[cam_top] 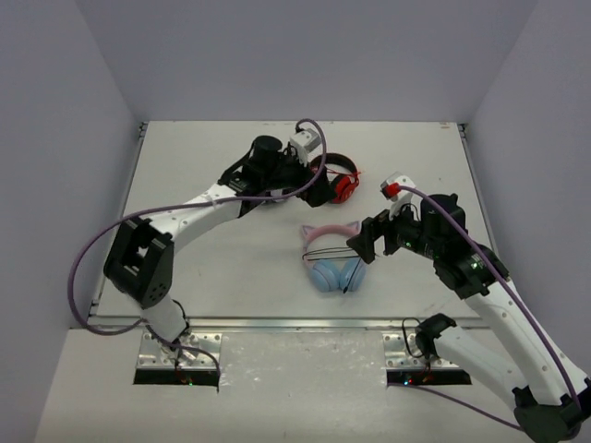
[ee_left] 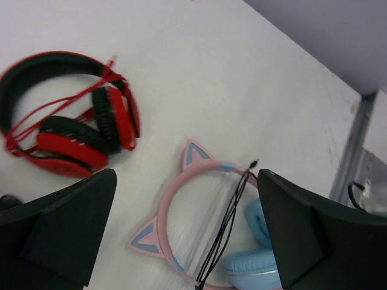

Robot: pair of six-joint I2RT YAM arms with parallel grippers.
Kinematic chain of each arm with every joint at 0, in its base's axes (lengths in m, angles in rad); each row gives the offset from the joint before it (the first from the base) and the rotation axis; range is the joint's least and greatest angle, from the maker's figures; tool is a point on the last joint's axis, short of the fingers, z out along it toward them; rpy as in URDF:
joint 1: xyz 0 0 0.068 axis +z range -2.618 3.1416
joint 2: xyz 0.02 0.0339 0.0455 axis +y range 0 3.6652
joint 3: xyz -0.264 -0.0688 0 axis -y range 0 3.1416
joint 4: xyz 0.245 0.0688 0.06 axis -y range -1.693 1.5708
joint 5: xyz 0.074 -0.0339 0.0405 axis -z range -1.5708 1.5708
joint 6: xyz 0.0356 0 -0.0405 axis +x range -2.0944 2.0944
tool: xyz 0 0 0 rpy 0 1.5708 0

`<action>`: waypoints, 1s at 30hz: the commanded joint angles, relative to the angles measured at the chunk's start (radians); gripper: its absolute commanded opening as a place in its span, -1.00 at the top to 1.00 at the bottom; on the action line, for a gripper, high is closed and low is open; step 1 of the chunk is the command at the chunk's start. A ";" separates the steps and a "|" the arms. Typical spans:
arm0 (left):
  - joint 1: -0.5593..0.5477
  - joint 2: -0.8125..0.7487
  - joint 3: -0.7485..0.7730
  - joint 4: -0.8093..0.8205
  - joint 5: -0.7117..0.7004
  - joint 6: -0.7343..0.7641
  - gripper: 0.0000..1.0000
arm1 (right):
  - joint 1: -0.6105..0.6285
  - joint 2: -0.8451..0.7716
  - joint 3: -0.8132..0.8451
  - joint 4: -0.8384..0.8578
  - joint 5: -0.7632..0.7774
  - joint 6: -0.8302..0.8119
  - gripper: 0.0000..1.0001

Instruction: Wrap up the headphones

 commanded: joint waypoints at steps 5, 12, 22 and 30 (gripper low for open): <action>0.009 -0.533 -0.270 -0.213 -1.070 -0.303 -1.00 | 0.000 -0.087 0.000 -0.072 0.450 0.097 -0.98; 0.053 -0.911 -0.374 -0.467 -1.390 -0.291 -1.00 | 0.002 -0.111 0.038 -0.246 0.752 0.117 -0.98; 0.053 -1.292 -0.545 -0.469 -1.543 -0.093 -1.00 | 0.000 -0.179 0.041 -0.288 0.761 0.106 -0.98; 0.053 -1.381 -0.577 -0.427 -1.430 -0.087 -1.00 | 0.000 -0.208 0.023 -0.273 0.750 0.120 -0.98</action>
